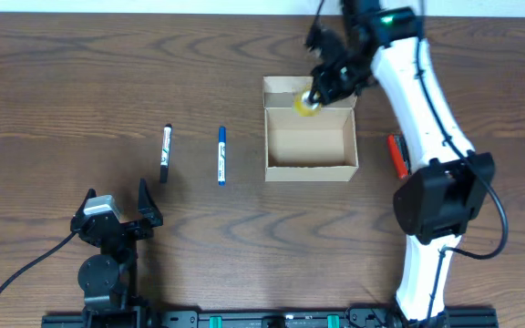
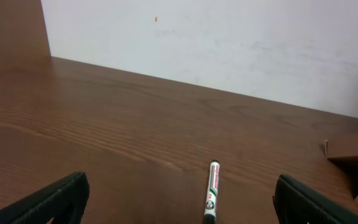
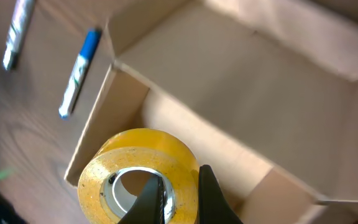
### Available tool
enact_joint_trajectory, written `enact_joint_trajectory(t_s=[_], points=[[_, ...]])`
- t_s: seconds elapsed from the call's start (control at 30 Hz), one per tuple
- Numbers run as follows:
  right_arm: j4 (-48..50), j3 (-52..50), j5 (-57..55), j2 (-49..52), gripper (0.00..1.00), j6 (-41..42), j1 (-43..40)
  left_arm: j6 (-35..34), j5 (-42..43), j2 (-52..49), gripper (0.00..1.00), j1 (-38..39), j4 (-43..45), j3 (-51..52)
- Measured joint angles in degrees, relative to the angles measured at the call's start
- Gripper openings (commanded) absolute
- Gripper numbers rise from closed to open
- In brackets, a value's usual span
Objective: Pack container
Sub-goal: 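Carry the tape roll with the right gripper over the box, then lower the tape roll into the box and open the right gripper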
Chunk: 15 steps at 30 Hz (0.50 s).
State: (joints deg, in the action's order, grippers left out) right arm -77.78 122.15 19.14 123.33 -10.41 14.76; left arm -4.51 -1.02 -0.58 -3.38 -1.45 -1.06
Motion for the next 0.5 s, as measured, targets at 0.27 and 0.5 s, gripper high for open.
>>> enact_joint_trajectory(t_s=[0.27, 0.5], points=[[-3.4, -4.3, -5.3, 0.0, 0.02, 2.5, 2.4, 0.0, 0.0, 0.0, 0.95, 0.0, 0.0, 0.0], [-0.5, -7.3, -7.7, 0.0, 0.02, 3.2, 2.4, 0.0, 0.0, 0.0, 0.95, 0.0, 0.0, 0.0]])
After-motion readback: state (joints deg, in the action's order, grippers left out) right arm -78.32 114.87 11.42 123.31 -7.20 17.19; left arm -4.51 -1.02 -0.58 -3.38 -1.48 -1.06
